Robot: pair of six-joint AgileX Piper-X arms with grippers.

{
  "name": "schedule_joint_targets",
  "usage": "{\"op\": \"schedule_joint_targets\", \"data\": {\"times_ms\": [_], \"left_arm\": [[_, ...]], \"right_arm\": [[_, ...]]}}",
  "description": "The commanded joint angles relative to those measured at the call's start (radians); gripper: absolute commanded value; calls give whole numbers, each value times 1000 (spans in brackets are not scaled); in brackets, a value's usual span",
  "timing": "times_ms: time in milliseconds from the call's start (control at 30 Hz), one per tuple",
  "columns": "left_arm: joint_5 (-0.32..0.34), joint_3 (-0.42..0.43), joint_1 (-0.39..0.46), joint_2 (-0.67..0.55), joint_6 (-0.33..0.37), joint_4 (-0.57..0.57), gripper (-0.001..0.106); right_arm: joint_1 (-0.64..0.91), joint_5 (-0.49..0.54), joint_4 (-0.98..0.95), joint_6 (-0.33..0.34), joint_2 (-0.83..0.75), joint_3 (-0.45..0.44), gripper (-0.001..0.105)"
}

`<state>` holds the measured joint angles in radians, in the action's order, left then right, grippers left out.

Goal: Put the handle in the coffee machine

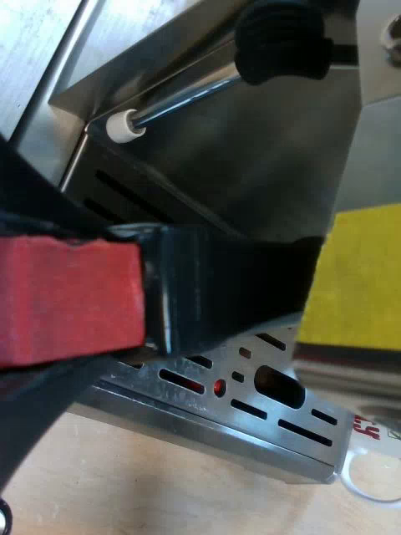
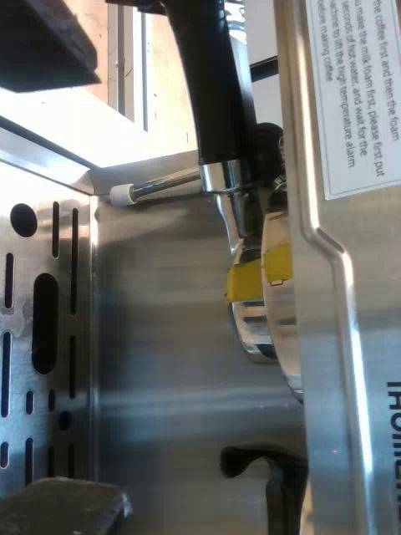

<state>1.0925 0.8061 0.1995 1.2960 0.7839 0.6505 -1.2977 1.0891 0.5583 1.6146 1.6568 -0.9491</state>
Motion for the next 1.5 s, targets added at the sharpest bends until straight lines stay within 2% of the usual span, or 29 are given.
{"op": "schedule_joint_targets", "data": {"times_ms": [33, 133, 200, 267, 433, 567, 700, 733, 933, 967, 1300, 1333, 1367, 1500], "left_arm": [[141, 19, -2, -26, -7, -16, 0], [141, 19, -2, -26, -7, -16, 0], [141, 19, -2, -26, -7, -16, 0], [141, 19, -2, -26, -7, -16, 0], [141, 19, -2, -26, -7, -18, 0], [141, 19, -2, -26, -7, -18, 0], [141, 19, -2, -26, -7, -18, 0], [141, 19, -2, -26, -7, -18, 0], [141, 19, -2, -26, -7, -18, 0], [141, 19, -2, -26, -7, -18, 0], [141, 19, -2, -26, -7, -18, 0], [141, 19, -2, -26, -7, -18, 0], [141, 19, -2, -26, -7, -18, 0], [141, 19, -2, -26, -7, -18, 0]], "right_arm": [[18, 6, 5, 13, 0, -1, 80], [44, -24, 5, 13, 0, -1, 60], [66, -84, 5, 13, 0, -1, 53], [97, -152, -9, 13, 0, -1, 52], [150, -184, -7, 13, 33, -1, 52], [179, -219, 84, 13, 93, -1, 52], [188, -220, 133, 47, 122, -3, 52], [198, -241, 229, 111, 173, -7, 52], [200, -242, 308, 145, 231, -22, 52], [208, -242, 353, 184, 274, -43, 52], [260, -242, 474, 234, 362, -109, 52], [270, -242, 511, 253, 377, -116, 49], [277, -242, 554, 284, 394, -120, 40], [280, -273, 583, 296, 400, -134, 35]]}}
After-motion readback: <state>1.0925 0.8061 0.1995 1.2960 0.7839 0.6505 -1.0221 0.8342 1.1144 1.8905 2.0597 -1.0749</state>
